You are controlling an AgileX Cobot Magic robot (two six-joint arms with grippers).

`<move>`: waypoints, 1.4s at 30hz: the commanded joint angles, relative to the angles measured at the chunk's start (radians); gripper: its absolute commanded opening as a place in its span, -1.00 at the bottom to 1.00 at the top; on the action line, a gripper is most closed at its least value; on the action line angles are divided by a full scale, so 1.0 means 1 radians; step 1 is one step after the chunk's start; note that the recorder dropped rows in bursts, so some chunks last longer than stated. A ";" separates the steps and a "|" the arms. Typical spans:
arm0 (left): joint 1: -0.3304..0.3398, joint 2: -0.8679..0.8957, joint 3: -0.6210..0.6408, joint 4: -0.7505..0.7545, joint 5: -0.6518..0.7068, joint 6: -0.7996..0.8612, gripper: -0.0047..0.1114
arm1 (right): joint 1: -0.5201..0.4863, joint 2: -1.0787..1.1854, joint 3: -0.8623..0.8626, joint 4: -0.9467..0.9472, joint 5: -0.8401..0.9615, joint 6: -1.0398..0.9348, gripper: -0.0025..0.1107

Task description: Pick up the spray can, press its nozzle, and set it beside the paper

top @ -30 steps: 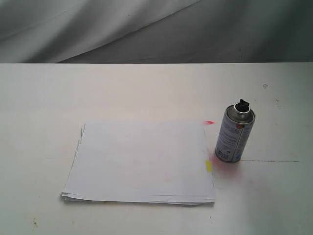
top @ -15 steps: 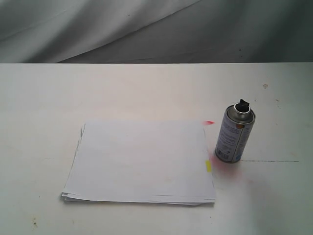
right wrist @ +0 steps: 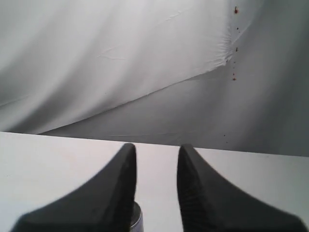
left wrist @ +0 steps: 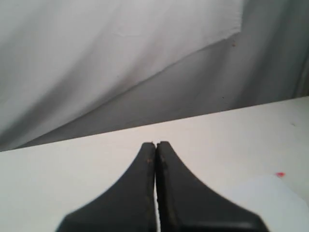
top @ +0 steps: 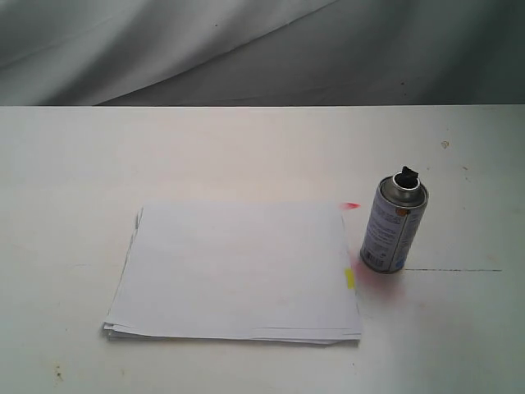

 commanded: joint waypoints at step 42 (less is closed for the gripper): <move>-0.138 0.001 0.072 -0.054 0.008 0.004 -0.92 | -0.019 0.080 0.440 0.047 -0.519 0.015 -0.96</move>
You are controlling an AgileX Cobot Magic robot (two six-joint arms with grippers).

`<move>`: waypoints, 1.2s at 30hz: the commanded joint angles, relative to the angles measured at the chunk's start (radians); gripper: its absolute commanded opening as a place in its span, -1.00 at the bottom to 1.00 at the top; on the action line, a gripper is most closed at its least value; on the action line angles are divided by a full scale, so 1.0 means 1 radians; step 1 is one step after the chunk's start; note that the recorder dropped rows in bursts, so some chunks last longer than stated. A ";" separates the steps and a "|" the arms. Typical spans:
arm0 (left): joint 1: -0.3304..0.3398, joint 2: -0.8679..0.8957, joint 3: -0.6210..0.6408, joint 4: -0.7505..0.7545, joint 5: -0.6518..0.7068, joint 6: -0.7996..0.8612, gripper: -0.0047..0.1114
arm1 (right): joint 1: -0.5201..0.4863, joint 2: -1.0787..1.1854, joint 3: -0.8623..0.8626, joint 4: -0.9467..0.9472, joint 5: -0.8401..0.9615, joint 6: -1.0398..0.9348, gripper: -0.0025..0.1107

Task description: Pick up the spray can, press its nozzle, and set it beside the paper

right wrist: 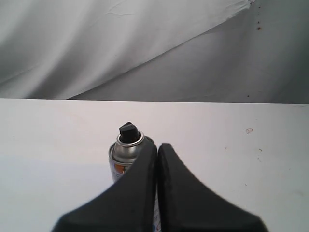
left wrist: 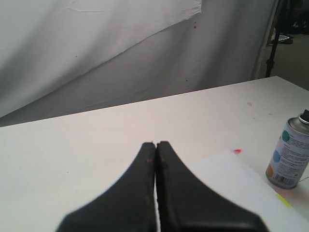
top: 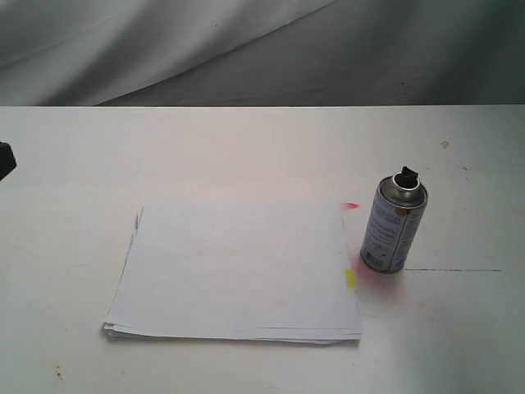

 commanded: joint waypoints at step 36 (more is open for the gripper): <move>-0.004 0.001 0.004 -0.050 0.036 0.002 -0.92 | -0.149 -0.388 0.004 0.006 0.297 0.003 -0.96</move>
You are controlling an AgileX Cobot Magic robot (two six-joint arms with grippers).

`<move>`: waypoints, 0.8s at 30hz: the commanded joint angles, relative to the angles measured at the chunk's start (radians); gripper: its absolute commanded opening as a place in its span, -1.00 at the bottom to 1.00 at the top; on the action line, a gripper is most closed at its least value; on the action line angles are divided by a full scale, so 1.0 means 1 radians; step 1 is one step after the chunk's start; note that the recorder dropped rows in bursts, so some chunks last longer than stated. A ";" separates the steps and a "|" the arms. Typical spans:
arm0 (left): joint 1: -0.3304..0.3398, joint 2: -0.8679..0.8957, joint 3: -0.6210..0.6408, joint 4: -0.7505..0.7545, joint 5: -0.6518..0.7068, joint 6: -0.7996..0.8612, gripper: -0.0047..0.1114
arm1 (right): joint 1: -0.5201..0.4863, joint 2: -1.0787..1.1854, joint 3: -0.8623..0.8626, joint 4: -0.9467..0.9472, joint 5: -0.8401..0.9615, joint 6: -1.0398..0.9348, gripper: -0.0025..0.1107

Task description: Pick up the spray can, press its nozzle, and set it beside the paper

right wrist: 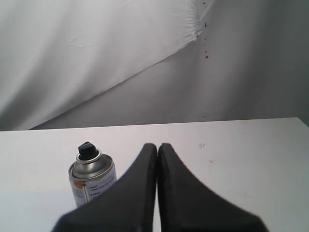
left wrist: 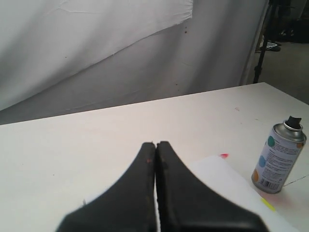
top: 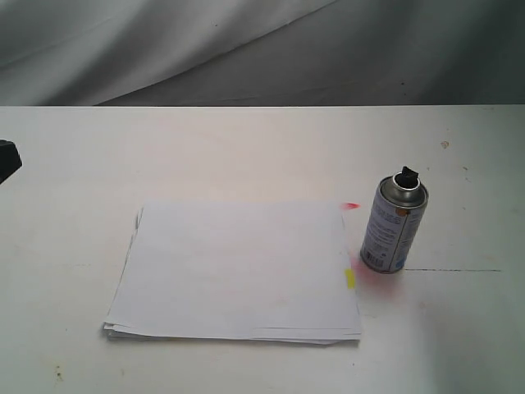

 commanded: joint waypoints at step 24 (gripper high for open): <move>-0.004 -0.431 0.050 0.764 -0.255 -0.885 -0.92 | -0.008 -0.007 0.002 0.006 0.008 0.003 -0.96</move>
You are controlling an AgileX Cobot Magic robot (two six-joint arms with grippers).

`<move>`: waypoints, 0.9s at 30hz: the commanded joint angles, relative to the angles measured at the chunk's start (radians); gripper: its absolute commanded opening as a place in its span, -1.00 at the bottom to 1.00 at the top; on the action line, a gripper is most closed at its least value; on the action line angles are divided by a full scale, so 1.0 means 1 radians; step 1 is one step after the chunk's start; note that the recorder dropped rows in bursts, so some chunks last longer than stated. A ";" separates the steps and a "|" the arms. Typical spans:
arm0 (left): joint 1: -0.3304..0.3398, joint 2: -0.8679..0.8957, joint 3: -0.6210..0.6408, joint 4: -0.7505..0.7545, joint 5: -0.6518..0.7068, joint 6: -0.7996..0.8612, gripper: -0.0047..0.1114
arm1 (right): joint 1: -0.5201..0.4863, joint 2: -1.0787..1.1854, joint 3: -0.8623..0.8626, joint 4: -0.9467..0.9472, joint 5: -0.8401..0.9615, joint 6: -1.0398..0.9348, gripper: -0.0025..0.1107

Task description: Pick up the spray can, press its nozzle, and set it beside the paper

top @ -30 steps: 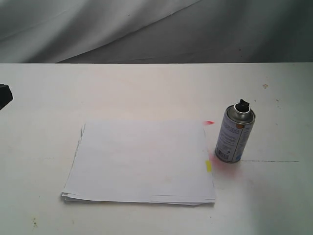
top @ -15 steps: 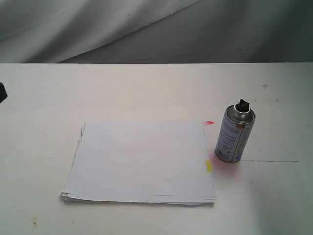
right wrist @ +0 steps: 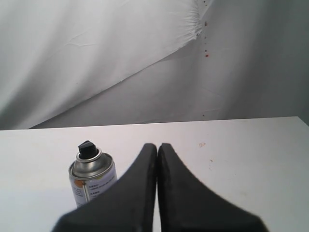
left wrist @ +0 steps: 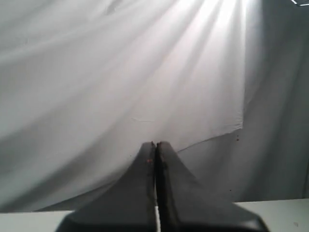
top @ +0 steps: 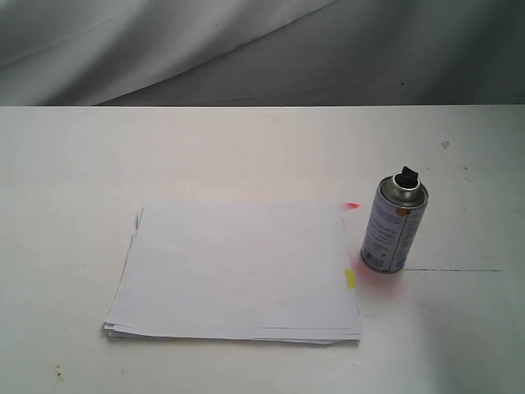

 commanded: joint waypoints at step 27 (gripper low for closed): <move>-0.004 -0.139 0.386 1.176 0.176 -1.166 -0.92 | -0.008 -0.007 0.002 0.006 0.006 0.003 -0.96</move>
